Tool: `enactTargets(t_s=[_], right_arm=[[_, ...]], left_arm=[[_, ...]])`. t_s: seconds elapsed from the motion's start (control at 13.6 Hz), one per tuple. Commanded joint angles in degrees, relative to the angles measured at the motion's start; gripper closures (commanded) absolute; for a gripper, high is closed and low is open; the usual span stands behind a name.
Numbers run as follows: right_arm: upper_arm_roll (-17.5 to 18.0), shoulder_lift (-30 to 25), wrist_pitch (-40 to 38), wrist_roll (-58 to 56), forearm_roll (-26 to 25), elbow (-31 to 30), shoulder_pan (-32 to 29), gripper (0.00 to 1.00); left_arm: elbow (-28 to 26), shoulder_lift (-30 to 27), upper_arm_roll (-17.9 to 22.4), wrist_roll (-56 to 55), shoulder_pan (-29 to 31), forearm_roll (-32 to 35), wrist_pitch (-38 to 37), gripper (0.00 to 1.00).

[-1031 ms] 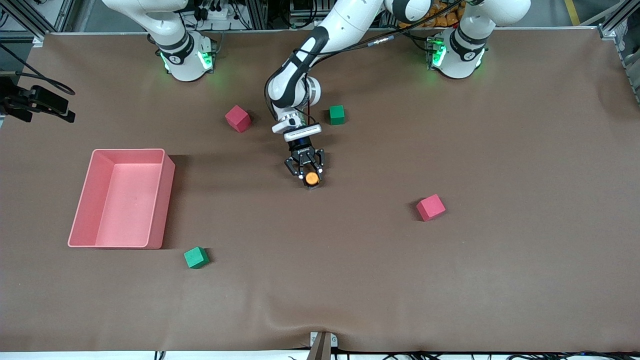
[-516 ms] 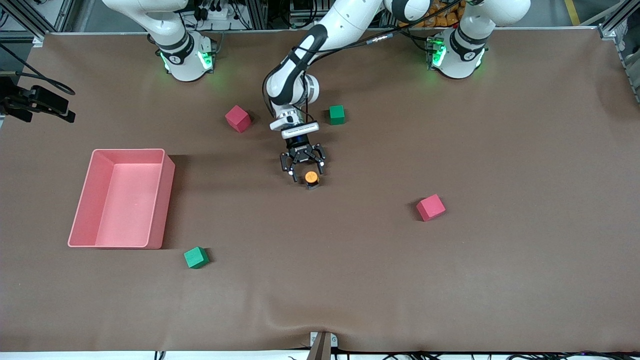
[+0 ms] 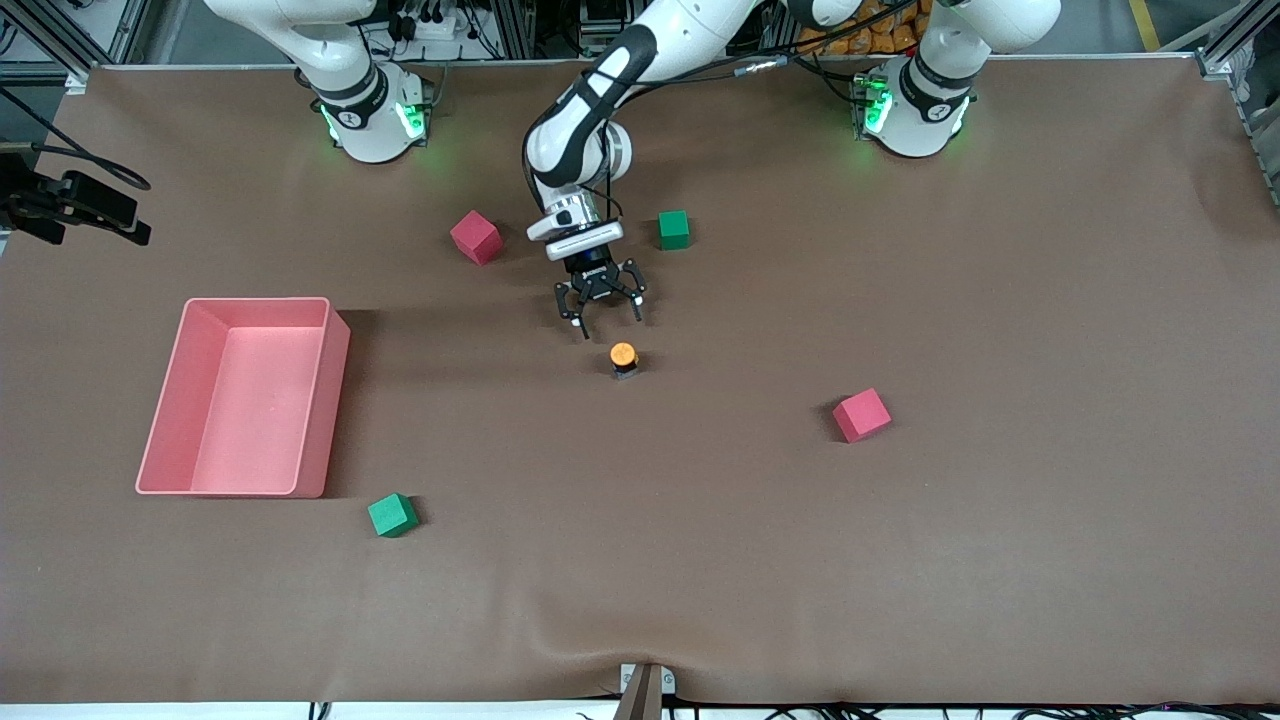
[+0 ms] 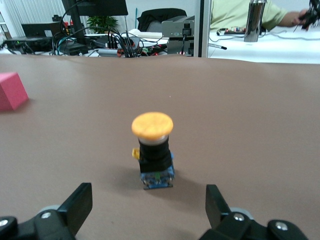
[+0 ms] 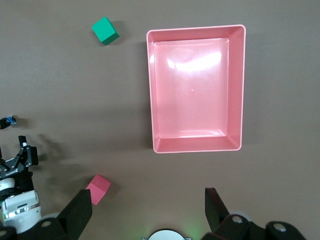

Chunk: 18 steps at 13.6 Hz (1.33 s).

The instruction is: Place and upright button with both arms

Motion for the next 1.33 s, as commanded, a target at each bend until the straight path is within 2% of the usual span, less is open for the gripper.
enactTargets(t_s=[0.0, 0.15, 0.44, 0.66, 0.88, 1.1, 1.25], right_arm=[[0.0, -0.1, -0.3, 0.0, 1.0, 0.3, 0.0, 0.0], [0.0, -0.1, -0.2, 0.0, 0.9, 0.3, 0.0, 0.0], [0.0, -0.1, -0.2, 0.1, 0.9, 0.3, 0.1, 0.0], [0.0, -0.1, -0.2, 0.0, 0.9, 0.3, 0.1, 0.0], [0.0, -0.1, -0.1, 0.0, 0.9, 0.3, 0.1, 0.0], [0.0, -0.1, -0.1, 0.0, 0.9, 0.3, 0.1, 0.0], [0.0, -0.1, -0.1, 0.0, 0.9, 0.3, 0.1, 0.0]], left_arm=[[-2.9, -5.9, -0.3, 6.9, -0.1, -4.3, -0.7, 0.0], [-3.2, -9.7, -0.8, 9.1, 0.6, -8.4, -0.4, 0.0], [-5.1, -22.0, -0.8, 24.4, 5.3, -20.8, -0.4, 0.0], [-10.4, -33.5, -0.8, 40.9, 10.6, -28.2, -0.4, 0.0], [-11.9, -41.5, -0.8, 51.6, 17.3, -35.7, -0.4, 0.0], [-12.1, -46.9, -0.8, 59.0, 24.3, -41.6, -0.9, 0.0], [-12.2, -50.0, -0.8, 67.8, 30.1, -47.0, -2.1, 0.0]])
